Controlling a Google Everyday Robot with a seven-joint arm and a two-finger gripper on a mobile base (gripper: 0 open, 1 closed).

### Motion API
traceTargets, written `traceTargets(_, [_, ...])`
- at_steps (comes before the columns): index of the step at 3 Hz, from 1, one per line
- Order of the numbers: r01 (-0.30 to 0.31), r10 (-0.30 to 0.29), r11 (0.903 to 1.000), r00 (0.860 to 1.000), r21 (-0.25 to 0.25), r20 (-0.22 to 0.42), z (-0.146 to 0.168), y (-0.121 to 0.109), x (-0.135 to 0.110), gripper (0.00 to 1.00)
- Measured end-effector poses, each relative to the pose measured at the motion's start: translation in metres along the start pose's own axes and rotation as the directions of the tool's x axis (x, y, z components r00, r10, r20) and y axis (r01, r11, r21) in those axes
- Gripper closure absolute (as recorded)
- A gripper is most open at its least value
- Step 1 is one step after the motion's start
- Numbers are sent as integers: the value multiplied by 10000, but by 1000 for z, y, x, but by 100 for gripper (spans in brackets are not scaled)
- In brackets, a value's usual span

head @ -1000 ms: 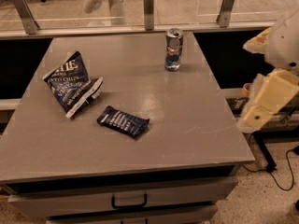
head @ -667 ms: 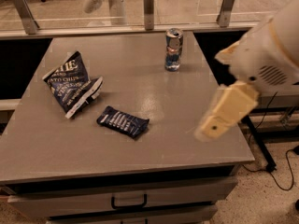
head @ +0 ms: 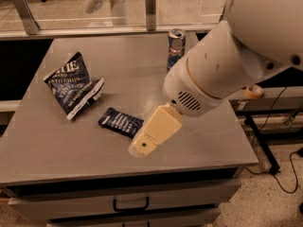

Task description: Move rxbar blueberry near redbull can

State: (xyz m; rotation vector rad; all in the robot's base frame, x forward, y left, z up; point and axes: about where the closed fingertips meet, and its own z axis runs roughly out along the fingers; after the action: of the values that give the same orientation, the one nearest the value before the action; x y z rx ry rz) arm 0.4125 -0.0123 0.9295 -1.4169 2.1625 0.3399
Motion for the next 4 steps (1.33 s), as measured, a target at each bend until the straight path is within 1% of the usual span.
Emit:
traceTargets(1, [1, -1, 10000, 10000, 2, 1, 0, 0, 0, 0])
traceTargets(2, [-270, 263, 9994, 9993, 232, 274, 8, 0, -1, 0])
traceTargets(3, [-711, 682, 9963, 9959, 489, 597, 33, -4, 0, 0])
traceTargets(4, [-830, 791, 9959, 9921, 370, 970, 62, -9, 4, 0])
